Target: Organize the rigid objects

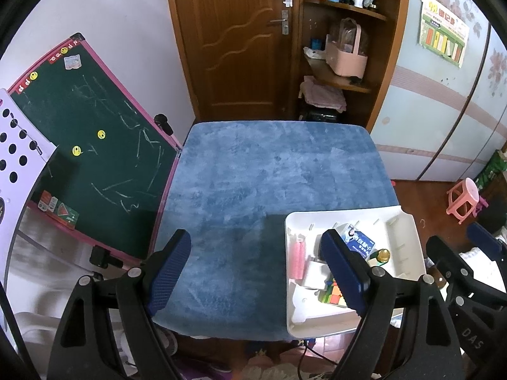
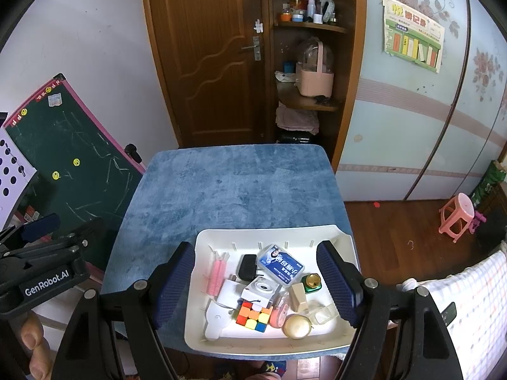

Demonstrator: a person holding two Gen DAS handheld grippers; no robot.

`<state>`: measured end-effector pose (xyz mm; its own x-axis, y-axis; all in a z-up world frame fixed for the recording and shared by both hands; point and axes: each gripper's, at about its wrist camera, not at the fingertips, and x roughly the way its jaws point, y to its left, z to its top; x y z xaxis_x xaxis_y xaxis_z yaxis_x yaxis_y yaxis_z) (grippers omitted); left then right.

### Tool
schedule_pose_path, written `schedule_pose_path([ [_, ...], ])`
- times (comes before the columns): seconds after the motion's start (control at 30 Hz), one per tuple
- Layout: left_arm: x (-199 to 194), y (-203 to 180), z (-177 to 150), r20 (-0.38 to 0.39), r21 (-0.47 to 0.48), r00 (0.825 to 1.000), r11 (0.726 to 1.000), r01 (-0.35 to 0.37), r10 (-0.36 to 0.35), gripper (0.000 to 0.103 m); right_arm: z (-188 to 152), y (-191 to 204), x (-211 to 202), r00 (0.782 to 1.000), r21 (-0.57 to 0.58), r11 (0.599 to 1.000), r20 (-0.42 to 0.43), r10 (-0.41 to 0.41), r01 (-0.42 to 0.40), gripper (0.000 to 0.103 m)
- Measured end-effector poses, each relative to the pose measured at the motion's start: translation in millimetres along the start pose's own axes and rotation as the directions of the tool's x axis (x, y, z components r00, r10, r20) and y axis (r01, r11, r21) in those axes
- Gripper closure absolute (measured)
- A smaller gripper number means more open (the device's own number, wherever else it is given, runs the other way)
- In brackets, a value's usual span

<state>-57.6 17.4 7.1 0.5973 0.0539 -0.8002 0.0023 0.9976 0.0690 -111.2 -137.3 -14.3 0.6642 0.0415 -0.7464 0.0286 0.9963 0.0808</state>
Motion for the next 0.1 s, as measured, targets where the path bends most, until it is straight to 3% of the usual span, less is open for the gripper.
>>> schedule_pose_path([
  [0.1, -0.4, -0.6, 0.4, 0.001, -0.007, 1.0, 1.0, -0.007, 0.007, 0.016, 0.1, 0.2, 0.2, 1.0, 0.001, 1.0, -0.001, -0.001, 0.001, 0.023],
])
